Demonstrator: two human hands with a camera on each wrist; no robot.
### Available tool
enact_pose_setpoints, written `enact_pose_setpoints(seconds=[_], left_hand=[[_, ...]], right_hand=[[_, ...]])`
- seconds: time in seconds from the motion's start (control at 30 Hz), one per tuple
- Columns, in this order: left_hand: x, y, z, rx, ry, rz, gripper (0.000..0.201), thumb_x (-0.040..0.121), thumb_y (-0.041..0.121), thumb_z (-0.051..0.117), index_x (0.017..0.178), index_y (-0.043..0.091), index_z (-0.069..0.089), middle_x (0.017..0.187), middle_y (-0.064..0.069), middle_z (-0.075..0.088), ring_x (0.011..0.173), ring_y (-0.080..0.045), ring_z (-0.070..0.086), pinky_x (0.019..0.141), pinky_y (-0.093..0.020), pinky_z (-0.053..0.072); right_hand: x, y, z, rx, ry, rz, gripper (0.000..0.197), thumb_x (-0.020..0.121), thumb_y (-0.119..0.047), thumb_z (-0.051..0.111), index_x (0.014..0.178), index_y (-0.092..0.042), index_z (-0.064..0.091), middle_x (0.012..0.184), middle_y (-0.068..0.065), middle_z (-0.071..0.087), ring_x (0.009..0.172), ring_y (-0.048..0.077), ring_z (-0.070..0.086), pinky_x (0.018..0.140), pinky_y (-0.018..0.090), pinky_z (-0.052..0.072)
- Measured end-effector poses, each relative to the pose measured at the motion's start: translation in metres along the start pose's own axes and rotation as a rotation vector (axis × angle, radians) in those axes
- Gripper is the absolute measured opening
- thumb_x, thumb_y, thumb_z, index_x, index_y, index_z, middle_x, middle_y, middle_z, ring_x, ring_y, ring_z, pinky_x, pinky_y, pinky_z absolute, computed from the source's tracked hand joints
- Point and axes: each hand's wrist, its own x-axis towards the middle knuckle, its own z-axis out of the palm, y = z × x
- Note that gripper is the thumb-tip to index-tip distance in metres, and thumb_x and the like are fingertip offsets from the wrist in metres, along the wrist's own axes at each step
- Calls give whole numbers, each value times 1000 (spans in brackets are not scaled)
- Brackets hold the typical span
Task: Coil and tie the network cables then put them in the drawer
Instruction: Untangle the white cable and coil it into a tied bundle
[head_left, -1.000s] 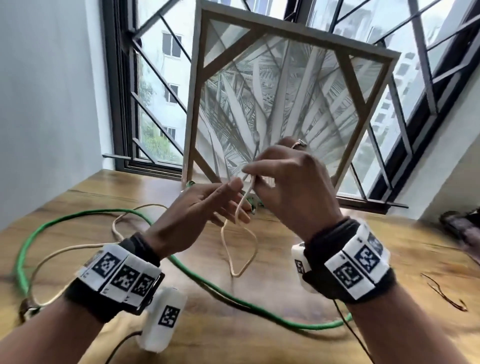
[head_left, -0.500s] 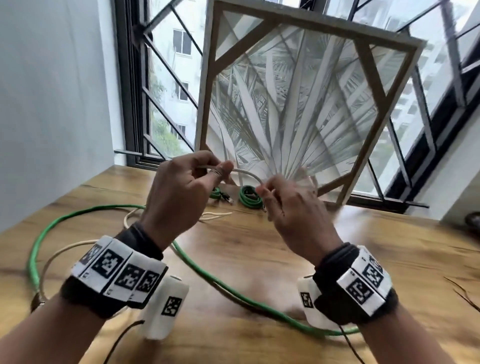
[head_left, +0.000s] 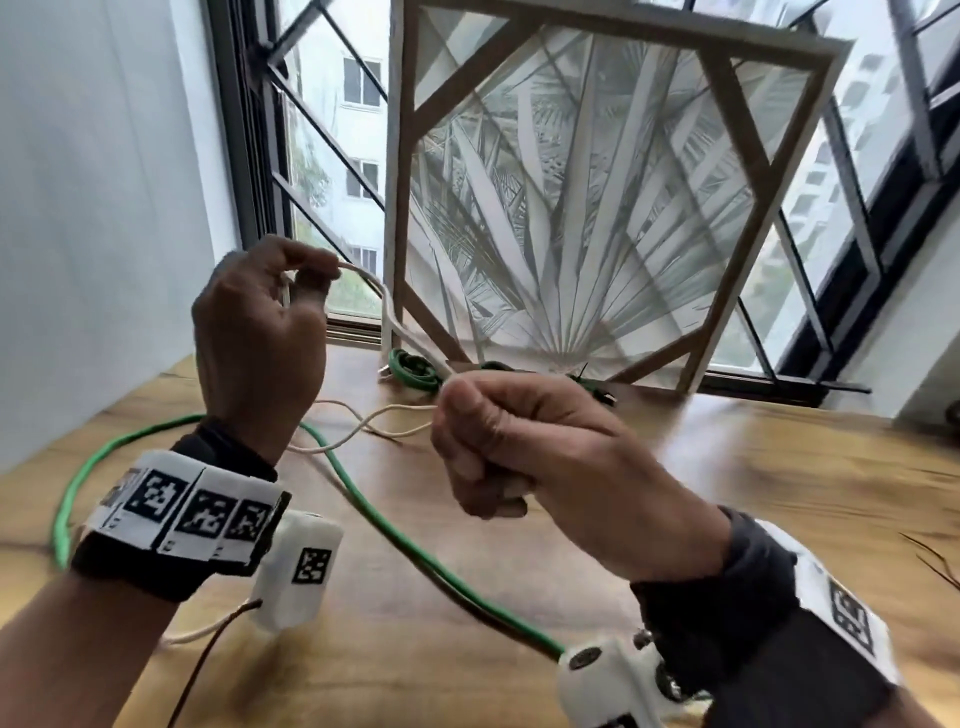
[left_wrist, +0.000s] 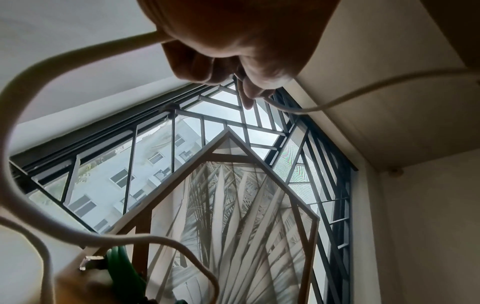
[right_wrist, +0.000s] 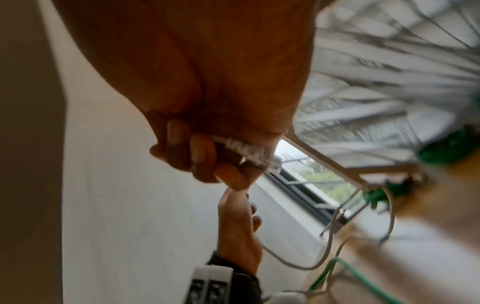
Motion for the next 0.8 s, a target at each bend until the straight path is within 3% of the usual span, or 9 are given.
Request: enact_pose_setpoints(seconds=[0.13,0.27,0.4,0.53,0.6,0.67,0.7,0.73,0.8], left_hand=[[-1,2,0,33,-71,-18,32,86,49,59,100,25,76,92,2,77,87,-22,70,77,-41,56],[-9,-9,11,231,-214,6,16,91,43,70,96,28,74,91,1,70,86,-27,64,70,-39,52],[-15,-7,13,219,-272,13,5,89,36,77,87,33,74,85,8,70,81,-19,65,70,-36,52],[-20,-1,13,186,-433,37,13,85,44,82,82,34,74,75,10,66,74,-15,62,67,-33,47],[-20,0,16,190,-565,4,17,83,47,84,82,32,77,71,13,66,70,-5,62,66,-28,48],[-20,2,20,99,-677,-81,19,77,47,85,78,30,77,68,15,71,66,1,67,65,-23,53],[-20,2,20,28,-709,-128,23,73,49,80,78,27,78,71,12,75,71,-7,73,69,-27,59],[-21,2,20,-14,-728,-149,32,68,52,71,80,23,77,74,6,77,78,-17,77,72,-30,62],[-25,1,17,-17,-787,-119,48,65,58,57,88,19,74,81,4,73,84,-18,75,71,-20,58]], right_hand=[[-1,11,-20,371,24,65,40,106,-26,38,74,-7,54,53,2,44,50,18,46,60,36,39],[-7,25,-10,573,-84,138,37,107,-20,32,89,0,58,61,12,64,78,34,71,75,43,54],[-5,40,26,589,-235,235,28,104,-17,37,95,-6,61,75,9,73,90,30,63,82,44,52],[4,42,48,713,-177,158,24,101,-18,43,98,-12,66,81,5,73,91,28,61,84,44,53],[13,36,54,733,-132,91,23,101,-18,45,100,-12,67,86,9,71,95,41,64,91,45,54],[23,30,55,686,-94,32,24,102,-13,42,103,-8,66,94,18,65,101,65,58,98,50,49],[28,28,52,665,-61,-2,24,102,-12,42,104,-6,66,97,19,64,104,66,57,100,51,47],[33,26,48,664,-20,-43,24,101,-11,44,104,-5,67,96,21,66,104,57,62,99,52,49],[38,24,34,729,59,-149,25,99,-10,46,103,-4,70,93,17,75,96,37,72,91,46,59]])
